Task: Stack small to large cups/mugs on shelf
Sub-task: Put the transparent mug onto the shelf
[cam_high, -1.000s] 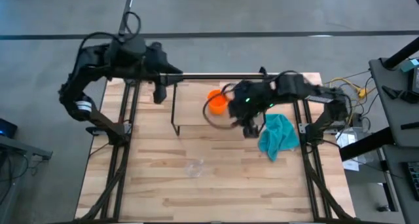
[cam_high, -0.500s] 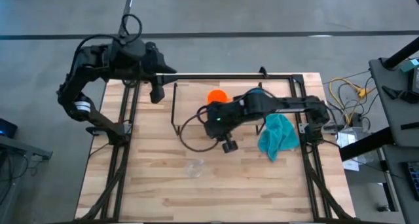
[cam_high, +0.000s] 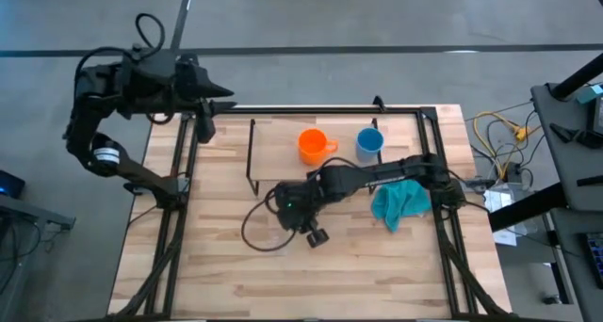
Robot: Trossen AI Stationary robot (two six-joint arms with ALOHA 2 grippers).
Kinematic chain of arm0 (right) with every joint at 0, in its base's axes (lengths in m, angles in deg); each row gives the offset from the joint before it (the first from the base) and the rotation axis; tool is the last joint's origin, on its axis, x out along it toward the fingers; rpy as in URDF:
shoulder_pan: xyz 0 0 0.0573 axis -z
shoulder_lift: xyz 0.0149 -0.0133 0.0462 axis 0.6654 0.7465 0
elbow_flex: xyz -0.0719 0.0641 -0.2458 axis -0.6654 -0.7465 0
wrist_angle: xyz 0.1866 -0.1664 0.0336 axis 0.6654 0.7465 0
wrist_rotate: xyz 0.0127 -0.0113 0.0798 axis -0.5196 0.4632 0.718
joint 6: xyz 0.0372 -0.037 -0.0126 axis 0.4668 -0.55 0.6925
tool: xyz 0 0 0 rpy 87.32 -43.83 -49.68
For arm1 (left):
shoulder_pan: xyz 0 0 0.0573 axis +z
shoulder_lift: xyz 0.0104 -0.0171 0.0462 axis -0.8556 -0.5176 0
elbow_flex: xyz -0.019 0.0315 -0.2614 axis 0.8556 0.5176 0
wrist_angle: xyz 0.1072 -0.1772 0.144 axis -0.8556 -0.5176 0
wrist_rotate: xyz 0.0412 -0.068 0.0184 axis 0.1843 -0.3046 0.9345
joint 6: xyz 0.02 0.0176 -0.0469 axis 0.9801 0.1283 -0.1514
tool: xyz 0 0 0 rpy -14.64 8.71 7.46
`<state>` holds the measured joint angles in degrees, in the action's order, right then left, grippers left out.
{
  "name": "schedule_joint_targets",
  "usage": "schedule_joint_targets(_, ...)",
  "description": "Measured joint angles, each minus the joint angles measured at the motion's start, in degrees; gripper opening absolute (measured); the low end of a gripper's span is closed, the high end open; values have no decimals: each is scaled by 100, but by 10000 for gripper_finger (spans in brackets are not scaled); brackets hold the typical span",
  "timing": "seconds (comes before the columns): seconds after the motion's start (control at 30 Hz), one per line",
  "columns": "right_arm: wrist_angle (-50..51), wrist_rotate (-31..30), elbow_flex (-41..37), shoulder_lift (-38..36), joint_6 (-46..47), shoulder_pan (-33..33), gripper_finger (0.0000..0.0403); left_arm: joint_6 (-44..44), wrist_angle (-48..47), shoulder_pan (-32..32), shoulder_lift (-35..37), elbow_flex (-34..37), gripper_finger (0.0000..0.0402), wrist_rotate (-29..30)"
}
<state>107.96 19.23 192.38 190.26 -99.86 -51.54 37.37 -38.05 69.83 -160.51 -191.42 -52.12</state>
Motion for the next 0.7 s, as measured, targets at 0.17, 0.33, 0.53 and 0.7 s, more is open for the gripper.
schedule_joint_targets(0.17, -410, 2, 10, 152, 113, -144, 109, -26, 2, -2, 91, -2, 101, 0)
schedule_joint_targets(0.33, -412, -3, 10, 216, 271, -263, 134, -42, 4, -2, 104, -2, 101, 0)
schedule_joint_targets(0.53, -812, 0, -4, 218, -24, -404, 154, -44, 60, -2, 51, -11, 101, -3)
schedule_joint_targets(0.7, -993, -4, -14, 218, -10, -443, 162, -40, 321, -2, 56, -9, 101, -26)
